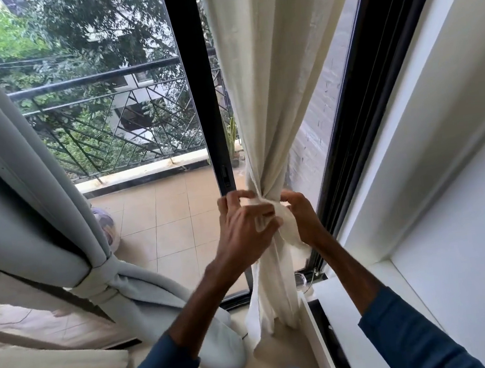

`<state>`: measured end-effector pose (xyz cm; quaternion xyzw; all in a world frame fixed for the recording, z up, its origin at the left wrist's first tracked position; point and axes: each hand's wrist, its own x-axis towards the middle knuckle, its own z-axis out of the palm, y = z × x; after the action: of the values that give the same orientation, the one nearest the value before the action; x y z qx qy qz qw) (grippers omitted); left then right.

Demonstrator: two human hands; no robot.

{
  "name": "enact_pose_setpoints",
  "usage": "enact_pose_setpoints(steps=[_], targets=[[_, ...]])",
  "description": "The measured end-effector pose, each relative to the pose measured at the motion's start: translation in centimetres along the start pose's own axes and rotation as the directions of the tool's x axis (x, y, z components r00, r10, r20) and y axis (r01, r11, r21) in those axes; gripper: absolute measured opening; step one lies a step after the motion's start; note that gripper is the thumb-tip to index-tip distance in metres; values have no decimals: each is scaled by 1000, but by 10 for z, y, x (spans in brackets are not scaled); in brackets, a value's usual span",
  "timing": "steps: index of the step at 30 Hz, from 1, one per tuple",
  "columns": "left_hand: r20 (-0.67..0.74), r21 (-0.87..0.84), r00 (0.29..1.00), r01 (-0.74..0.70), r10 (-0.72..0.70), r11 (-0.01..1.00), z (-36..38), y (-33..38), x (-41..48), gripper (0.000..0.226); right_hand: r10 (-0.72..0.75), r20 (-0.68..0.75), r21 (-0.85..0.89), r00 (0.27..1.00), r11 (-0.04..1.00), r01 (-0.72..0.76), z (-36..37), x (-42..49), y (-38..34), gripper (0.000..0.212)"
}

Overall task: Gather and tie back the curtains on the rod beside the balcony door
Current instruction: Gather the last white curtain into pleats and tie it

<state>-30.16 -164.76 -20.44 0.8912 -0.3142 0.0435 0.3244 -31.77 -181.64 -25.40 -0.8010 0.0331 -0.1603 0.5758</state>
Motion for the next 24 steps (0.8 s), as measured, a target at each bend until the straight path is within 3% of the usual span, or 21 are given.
enact_pose_setpoints(steps=[2, 4, 8, 11, 13, 15, 17, 19, 21, 24], targets=[[-60, 39, 998, 37, -35, 999, 7, 4, 9, 17, -6, -1, 1, 1000, 1000, 6, -4, -6, 1, 2], [-62, 3, 998, 21, -21, 1000, 10, 6, 15, 15, 38, 73, 65, 997, 997, -42, -8, -10, -1, 6], [59, -169, 997, -43, 54, 985, 11, 5, 23, 13, 81, 181, 238, 980, 963, -124, -15, -15, -5, 3], [68, -221, 997, -6, 21, 975, 12, 6, 28, 13, 138, 226, 367, 964, 905, -216, -22, -20, -2, 21], [1, -248, 1000, -2, 2, 969, 13, 3, 29, 8, 134, 137, 269, 982, 949, -167, -27, -22, 0, 45], [-60, -247, 998, -18, 3, 969, 12, -2, 31, 6, 26, -67, 64, 997, 998, -21, -29, -26, 0, 67], [-51, -248, 999, -10, -3, 969, 10, -5, 34, 12, -84, -234, 54, 969, 994, 99, -29, -30, -5, 52], [10, -258, 1000, -14, 17, 966, 8, -8, 37, 15, -82, -307, 179, 948, 974, 142, -30, -31, -10, 25], [43, -319, 999, 22, -9, 947, 5, -9, 37, 22, 25, -341, 314, 940, 945, 88, -33, -30, -10, 15], [23, -532, 980, 178, -196, 828, 3, -14, 34, 45, 232, -299, 455, 926, 887, -75, -37, -32, 2, 14]])
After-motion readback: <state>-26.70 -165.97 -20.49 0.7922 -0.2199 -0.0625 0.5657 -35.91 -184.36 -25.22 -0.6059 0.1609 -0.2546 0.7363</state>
